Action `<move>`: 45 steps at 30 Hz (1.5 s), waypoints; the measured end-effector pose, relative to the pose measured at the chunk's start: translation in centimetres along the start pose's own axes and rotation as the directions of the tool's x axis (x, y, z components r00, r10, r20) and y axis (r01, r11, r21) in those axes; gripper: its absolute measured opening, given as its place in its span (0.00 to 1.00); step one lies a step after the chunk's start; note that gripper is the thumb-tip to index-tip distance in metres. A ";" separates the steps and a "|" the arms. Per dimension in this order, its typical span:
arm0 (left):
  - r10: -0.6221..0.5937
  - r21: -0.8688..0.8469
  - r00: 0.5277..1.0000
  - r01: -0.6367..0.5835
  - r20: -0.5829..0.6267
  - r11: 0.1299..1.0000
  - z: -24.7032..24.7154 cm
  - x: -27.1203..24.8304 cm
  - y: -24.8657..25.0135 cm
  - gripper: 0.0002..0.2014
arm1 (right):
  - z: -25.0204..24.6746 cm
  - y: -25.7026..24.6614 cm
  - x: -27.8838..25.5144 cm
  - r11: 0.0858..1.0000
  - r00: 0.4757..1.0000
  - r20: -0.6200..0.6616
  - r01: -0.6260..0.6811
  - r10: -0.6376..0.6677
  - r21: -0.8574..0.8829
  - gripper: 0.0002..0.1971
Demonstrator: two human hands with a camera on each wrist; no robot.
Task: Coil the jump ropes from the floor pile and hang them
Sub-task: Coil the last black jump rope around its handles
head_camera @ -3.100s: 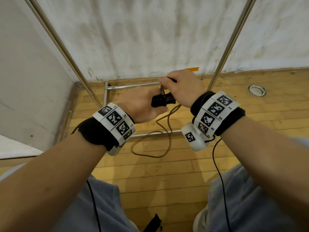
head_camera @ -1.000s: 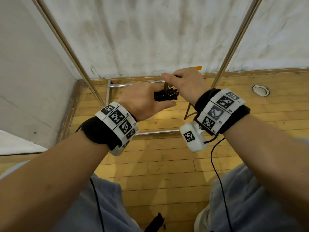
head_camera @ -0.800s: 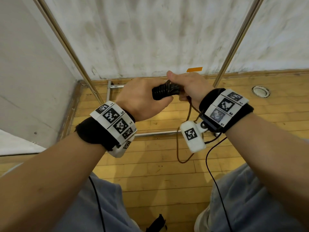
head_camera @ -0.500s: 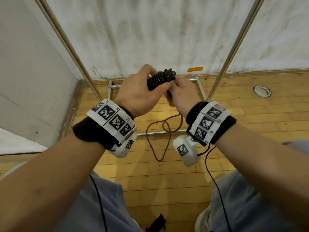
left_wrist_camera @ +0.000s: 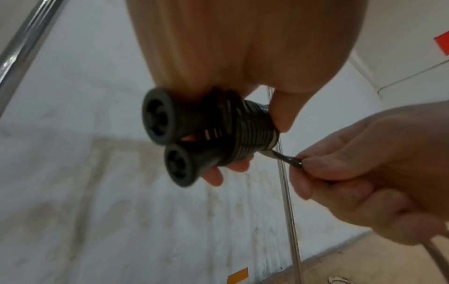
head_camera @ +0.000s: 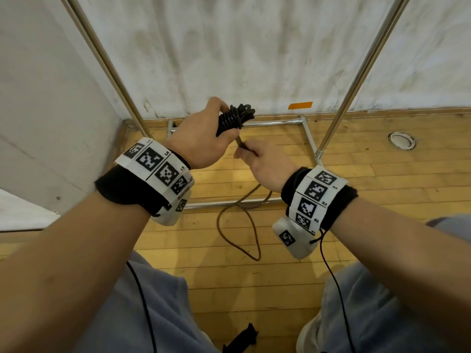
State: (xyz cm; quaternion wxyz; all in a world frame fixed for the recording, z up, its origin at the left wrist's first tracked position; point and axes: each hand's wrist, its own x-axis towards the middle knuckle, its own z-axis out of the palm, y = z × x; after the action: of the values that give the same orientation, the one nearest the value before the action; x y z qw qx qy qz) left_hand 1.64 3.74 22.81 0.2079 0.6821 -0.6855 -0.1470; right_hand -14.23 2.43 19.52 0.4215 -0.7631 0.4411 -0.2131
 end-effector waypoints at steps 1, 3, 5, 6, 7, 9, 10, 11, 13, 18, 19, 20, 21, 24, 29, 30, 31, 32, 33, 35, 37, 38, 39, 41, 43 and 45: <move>-0.007 0.023 1.000 0.007 0.005 1.000 0.1 0.0 -0.2 0.21 | 0.0 0.0 -0.1 1.000 1.000 0.011 0.010 -0.010 -0.030 0.10; -0.021 0.078 1.000 0.022 -0.015 0.997 0.3 -0.1 -0.3 0.21 | 0.1 0.0 -0.1 0.995 0.999 0.039 0.031 -0.028 -0.094 0.11; -0.029 0.153 0.999 0.032 -0.026 0.988 0.6 -0.1 -0.3 0.21 | 0.0 -0.2 0.0 0.986 0.997 0.053 0.061 -0.053 -0.158 0.12; -0.032 0.191 0.999 0.036 -0.025 0.981 0.8 -0.1 -0.4 0.21 | -0.2 -0.3 0.1 0.978 0.996 0.054 0.075 -0.066 -0.195 0.13; -0.038 0.221 0.999 0.043 -0.025 0.974 1.0 -0.1 -0.5 0.21 | -0.4 -0.5 0.0 0.968 0.995 0.054 0.091 -0.080 -0.236 0.13; -0.056 0.261 0.998 0.062 -0.028 0.963 1.2 -0.1 -0.8 0.20 | -0.8 -0.7 0.0 0.938 0.992 0.061 0.124 -0.110 -0.325 0.14; -0.067 0.275 0.997 0.071 -0.025 0.959 1.2 -0.1 -0.9 0.19 | -1.1 -0.7 -0.1 0.919 0.990 0.075 0.141 -0.121 -0.369 0.14; -0.076 0.285 0.997 0.077 -0.016 0.955 1.3 -0.1 -1.0 0.18 | -1.3 -0.8 -0.2 0.899 0.987 0.095 0.158 -0.130 -0.408 0.15; -0.076 0.284 0.997 0.069 0.015 0.956 1.3 0.0 -1.1 0.17 | -1.6 -0.8 -0.4 0.866 0.981 0.138 0.184 -0.134 -0.464 0.13; -0.056 0.241 0.988 0.021 0.141 0.970 1.1 -0.2 -0.9 0.10 | -2.8 -1.4 -0.4 0.777 0.964 0.202 0.259 -0.173 -0.573 0.10; -0.039 0.228 0.984 -0.001 0.174 0.974 1.0 -0.3 -0.8 0.08 | -3.1 -1.5 -0.3 0.781 0.962 0.197 0.271 -0.191 -0.562 0.10; -0.014 0.206 0.978 -0.031 0.210 0.978 1.0 -0.4 -0.6 0.07 | -3.4 -1.6 -0.2 0.793 0.960 0.188 0.277 -0.207 -0.543 0.10; 0.020 0.184 0.969 -0.067 0.246 0.981 1.0 -0.5 -0.4 0.09 | -3.7 -1.6 -0.1 0.807 0.960 0.176 0.280 -0.220 -0.520 0.11; 0.106 0.129 0.954 -0.146 0.280 0.981 0.9 -0.9 0.2 0.14 | -4.3 -1.6 0.2 0.868 0.962 0.108 0.272 -0.249 -0.415 0.11; 0.137 0.091 0.974 -0.155 0.181 0.984 0.8 -1.3 1.1 0.26 | -5.3 -1.5 0.7 0.965 0.977 -0.018 0.207 -0.212 -0.161 0.10; 0.138 0.093 0.977 -0.155 0.165 0.984 0.9 -1.4 1.3 0.27 | -5.3 -1.4 0.7 0.974 0.979 -0.036 0.196 -0.201 -0.111 0.09; 0.134 0.094 0.979 -0.149 0.151 0.984 0.9 -1.4 1.4 0.25 | -5.2 -1.3 0.8 0.981 0.981 -0.054 0.183 -0.187 -0.067 0.09; 0.131 0.083 0.982 -0.143 0.136 0.986 0.9 -1.6 1.5 0.23 | -5.2 -1.3 0.9 0.986 0.983 -0.071 0.168 -0.169 -0.024 0.09; 0.128 0.052 0.984 -0.135 0.119 0.989 0.9 -1.7 1.6 0.20 | -5.1 -1.2 1.0 0.989 0.985 -0.087 0.149 -0.147 0.018 0.09; 0.136 -0.068 0.987 -0.131 0.085 0.989 0.8 -2.1 1.9 0.16 | -5.2 -0.9 1.4 0.984 0.989 -0.118 0.106 -0.090 0.140 0.10; 0.143 -0.206 0.989 -0.131 0.045 0.970 0.5 -2.5 2.3 0.12 | -5.1 -0.5 1.6 0.938 0.993 -0.114 0.051 -0.013 0.342 0.11; 0.139 -0.261 0.990 -0.128 0.026 0.957 0.3 -2.6 2.5 0.10 | -5.0 -0.2 1.7 0.899 0.996 -0.087 0.025 0.014 0.438 0.11; 0.124 -0.303 0.992 -0.117 0.005 0.946 0.2 -2.7 2.7 0.09 | -4.7 0.0 1.8 0.856 0.998 -0.051 0.001 0.030 0.517 0.11; 0.062 -0.370 0.998 -0.069 -0.031 0.927 0.1 -2.6 2.9 0.12 | -3.9 0.1 1.9 0.772 0.999 0.004 -0.038 0.046 0.635 0.11; -0.006 -0.438 0.998 -0.024 -0.068 0.899 0.0 -2.4 3.0 0.16 | -3.2 -0.1 1.8 0.743 0.998 0.015 -0.052 0.057 0.667 0.15; -0.065 -0.497 0.993 0.006 -0.101 0.867 0.0 -2.0 2.8 0.16 | -2.7 -0.5 1.6 0.814 0.999 -0.014 -0.033 0.050 0.579 0.13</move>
State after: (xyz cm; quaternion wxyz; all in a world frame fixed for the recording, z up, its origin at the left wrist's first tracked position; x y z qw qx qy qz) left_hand -0.84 5.84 23.99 0.4121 0.6255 -0.5992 -0.2826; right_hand -15.05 -0.03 21.38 0.6318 -0.5860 0.3779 -0.3386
